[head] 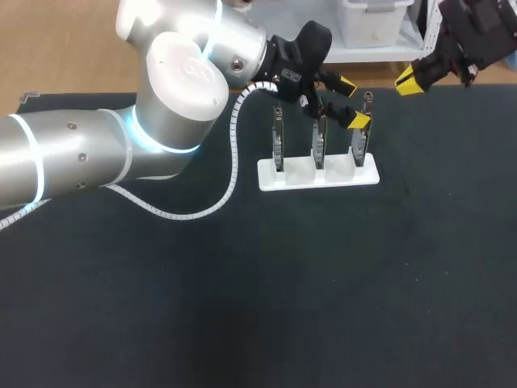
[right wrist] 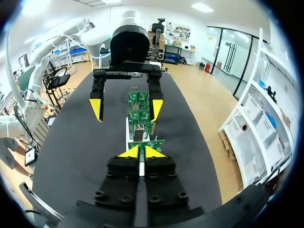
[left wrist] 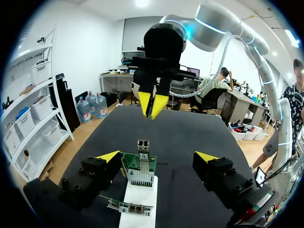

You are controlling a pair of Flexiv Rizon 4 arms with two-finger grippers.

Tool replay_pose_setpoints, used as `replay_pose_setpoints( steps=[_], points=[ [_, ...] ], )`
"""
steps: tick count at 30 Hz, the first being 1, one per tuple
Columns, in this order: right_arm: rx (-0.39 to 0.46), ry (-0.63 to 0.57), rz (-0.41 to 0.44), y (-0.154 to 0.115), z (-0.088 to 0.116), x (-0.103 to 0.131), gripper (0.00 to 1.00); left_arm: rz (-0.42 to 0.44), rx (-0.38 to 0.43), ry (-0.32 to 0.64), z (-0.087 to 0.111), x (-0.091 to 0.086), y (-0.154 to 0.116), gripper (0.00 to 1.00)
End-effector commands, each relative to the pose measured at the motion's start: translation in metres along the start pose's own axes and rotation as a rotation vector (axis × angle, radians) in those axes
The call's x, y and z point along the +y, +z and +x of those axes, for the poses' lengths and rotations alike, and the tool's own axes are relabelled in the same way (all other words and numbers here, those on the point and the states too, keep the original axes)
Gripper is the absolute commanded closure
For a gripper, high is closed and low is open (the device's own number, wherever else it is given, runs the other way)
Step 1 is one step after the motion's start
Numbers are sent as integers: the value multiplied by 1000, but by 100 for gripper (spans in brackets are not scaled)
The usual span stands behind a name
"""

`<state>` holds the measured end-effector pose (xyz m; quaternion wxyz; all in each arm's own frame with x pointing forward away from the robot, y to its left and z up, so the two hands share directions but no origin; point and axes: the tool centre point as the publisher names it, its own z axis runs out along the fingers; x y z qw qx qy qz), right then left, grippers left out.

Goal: Pick up the optical module with the left hand, and insert it into the network port with the right hand.

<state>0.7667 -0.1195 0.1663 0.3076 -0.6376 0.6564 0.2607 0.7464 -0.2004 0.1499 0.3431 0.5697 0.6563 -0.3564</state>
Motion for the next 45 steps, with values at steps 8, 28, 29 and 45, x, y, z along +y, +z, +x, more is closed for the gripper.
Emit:
replay_pose_setpoints(
  steps=[8,28,29,45],
  points=[
    [-26,-29,-9,7,-15,-2,100,1,3,0,-1,1,0,0],
    [-30,-77,-63,33,-37,-4,100,1,3,0,-1,1,0,0],
    [-30,-78,-64,33,-37,-4,100,1,3,0,-1,1,0,0],
    [-2,-78,-81,40,-32,1,100,1,3,0,-1,1,0,0]
  ],
)
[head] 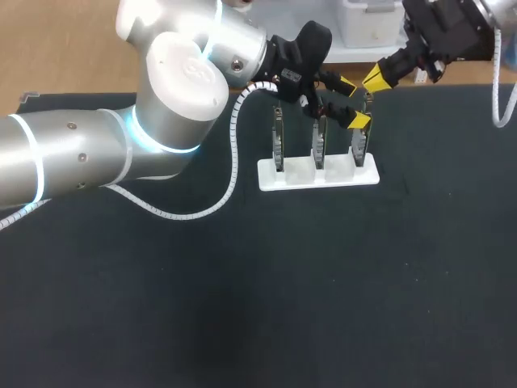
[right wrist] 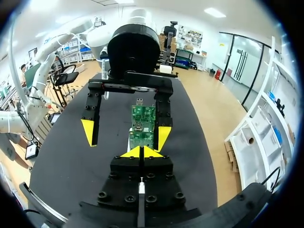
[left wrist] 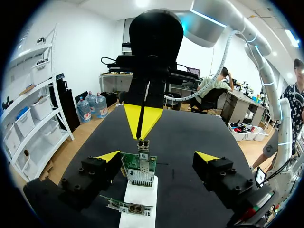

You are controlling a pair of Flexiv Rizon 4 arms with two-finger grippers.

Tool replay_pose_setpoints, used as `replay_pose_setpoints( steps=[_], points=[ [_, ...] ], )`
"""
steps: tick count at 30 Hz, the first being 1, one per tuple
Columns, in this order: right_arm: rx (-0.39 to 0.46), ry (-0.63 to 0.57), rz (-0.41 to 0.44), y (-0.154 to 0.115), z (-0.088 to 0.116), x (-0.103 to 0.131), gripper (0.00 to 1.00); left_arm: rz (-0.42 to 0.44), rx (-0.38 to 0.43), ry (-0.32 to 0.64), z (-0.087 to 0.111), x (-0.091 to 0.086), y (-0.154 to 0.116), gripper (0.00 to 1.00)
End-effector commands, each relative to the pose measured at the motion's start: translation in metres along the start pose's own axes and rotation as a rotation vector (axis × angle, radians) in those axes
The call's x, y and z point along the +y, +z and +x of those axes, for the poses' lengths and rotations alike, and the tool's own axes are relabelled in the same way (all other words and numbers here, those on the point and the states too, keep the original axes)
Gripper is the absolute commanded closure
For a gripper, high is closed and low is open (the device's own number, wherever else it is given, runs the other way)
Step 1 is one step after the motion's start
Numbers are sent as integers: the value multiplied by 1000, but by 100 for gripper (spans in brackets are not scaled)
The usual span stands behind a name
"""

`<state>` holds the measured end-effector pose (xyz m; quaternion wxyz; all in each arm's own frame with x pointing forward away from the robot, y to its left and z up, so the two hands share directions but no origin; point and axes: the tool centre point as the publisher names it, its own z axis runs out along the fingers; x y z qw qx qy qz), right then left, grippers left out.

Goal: Pick up the optical module with the left hand, and insert it into the network port with the right hand.

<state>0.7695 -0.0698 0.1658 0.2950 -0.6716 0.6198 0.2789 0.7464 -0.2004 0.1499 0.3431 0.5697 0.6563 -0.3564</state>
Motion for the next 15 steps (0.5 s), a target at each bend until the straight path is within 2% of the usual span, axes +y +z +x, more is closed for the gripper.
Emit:
replay_pose_setpoints(
  steps=[1,15],
  points=[
    [8,-1,-3,3,1,1,100,1,3,0,-1,1,0,0],
    [21,24,-11,10,10,4,100,1,3,0,-1,1,0,0]
  ],
)
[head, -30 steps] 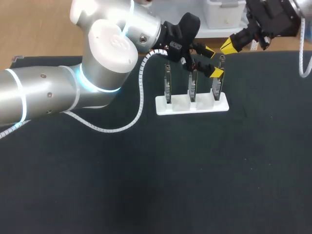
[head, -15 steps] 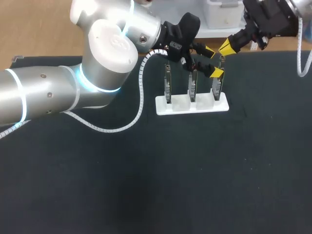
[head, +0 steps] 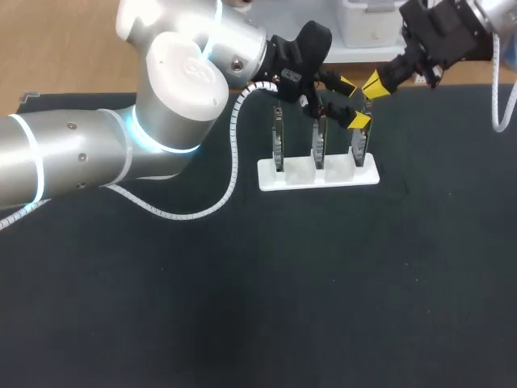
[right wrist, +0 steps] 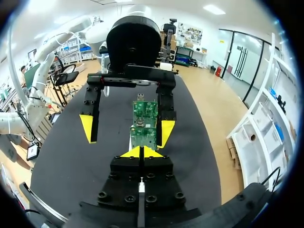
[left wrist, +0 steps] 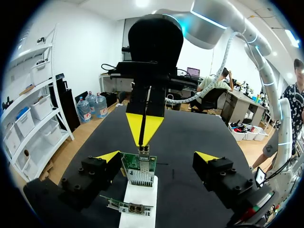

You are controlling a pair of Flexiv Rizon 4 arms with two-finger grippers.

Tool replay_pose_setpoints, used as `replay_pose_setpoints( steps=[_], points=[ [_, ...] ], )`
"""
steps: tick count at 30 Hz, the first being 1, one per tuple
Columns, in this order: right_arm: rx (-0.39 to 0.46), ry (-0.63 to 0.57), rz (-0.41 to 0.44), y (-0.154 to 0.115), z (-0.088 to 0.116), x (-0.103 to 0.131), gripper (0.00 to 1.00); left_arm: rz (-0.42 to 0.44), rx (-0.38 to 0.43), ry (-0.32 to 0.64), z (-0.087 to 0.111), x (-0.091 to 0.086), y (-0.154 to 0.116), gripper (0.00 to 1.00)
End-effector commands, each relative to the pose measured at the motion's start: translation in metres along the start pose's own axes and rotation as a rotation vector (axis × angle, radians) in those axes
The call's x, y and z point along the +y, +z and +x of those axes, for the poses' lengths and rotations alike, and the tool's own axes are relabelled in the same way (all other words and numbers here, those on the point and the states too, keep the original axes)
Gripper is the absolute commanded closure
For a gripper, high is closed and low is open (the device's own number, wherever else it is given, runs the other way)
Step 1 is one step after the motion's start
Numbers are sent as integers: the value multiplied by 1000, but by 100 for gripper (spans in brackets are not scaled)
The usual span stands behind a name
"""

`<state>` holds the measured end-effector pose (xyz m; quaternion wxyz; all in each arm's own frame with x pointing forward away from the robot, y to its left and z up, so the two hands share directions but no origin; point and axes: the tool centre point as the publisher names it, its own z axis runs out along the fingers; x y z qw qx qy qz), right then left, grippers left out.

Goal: Pick up the optical module with the left hand, and insert it into the network port with the right hand.

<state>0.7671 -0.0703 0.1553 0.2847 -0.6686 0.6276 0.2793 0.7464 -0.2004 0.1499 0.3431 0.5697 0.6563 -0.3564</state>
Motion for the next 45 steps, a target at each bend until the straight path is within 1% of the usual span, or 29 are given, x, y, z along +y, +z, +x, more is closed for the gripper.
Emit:
replay_pose_setpoints(
  steps=[1,19,37,45],
  points=[
    [6,6,-3,4,2,1,100,1,3,0,-1,1,0,0],
    [34,14,-18,14,12,4,100,1,3,0,-1,1,0,0],
    [44,35,-29,19,16,5,100,1,3,0,-1,1,0,0],
    [17,22,-1,8,6,0,100,1,3,0,-1,1,0,0]
  ],
)
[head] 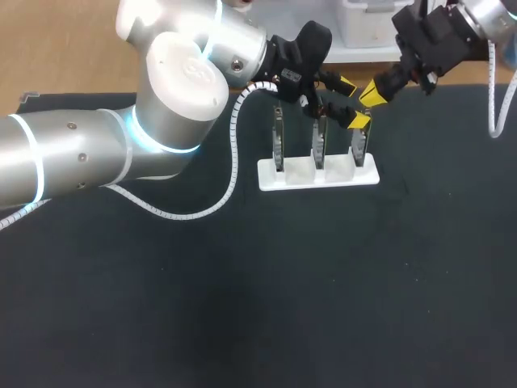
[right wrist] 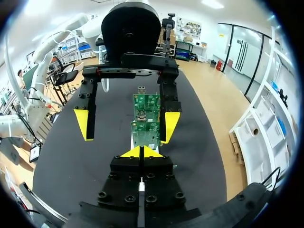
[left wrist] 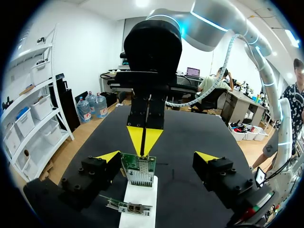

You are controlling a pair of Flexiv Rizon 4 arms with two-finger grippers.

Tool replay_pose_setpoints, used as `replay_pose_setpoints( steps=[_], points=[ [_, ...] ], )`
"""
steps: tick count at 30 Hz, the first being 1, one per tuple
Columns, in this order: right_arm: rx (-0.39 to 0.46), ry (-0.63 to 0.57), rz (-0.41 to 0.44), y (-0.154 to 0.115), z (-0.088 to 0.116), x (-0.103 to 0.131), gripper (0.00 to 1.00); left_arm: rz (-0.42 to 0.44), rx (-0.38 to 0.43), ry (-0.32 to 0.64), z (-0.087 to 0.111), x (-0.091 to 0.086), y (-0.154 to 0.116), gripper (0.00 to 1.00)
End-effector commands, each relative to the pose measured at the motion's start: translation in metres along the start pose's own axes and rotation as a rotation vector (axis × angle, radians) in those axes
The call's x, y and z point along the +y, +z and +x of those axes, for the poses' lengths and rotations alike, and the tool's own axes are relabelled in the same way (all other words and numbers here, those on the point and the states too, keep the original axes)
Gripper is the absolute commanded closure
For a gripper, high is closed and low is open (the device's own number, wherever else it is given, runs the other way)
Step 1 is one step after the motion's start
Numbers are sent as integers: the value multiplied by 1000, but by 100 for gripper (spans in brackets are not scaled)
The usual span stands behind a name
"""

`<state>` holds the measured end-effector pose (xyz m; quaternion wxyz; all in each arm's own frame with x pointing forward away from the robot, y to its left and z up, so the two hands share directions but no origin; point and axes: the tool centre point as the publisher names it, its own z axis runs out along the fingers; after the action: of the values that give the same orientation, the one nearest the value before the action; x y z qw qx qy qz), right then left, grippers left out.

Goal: Pick up the optical module with the left hand, and insert it into the network port with the right hand.

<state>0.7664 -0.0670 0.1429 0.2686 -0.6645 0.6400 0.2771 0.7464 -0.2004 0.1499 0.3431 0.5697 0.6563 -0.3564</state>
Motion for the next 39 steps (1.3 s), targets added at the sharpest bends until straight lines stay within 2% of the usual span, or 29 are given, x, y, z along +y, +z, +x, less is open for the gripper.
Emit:
replay_pose_setpoints(
  steps=[1,10,21,30,32,39],
  points=[
    [-17,-11,13,-5,-3,-1,100,1,3,0,-1,1,0,0],
    [-43,-26,68,-29,-11,-4,100,1,3,0,-1,1,0,0],
    [-30,1,112,-46,3,-2,100,-3,8,10,-4,0,-2,0],
    [-44,-6,152,-64,0,-3,100,-65,26,17,-8,-1,-20,0],
    [-53,-22,140,-72,-2,0,100,-95,38,18,-11,-4,-28,0],
    [-43,-46,177,-97,-1,-4,100,-223,80,23,-14,-17,-62,0]
  ],
)
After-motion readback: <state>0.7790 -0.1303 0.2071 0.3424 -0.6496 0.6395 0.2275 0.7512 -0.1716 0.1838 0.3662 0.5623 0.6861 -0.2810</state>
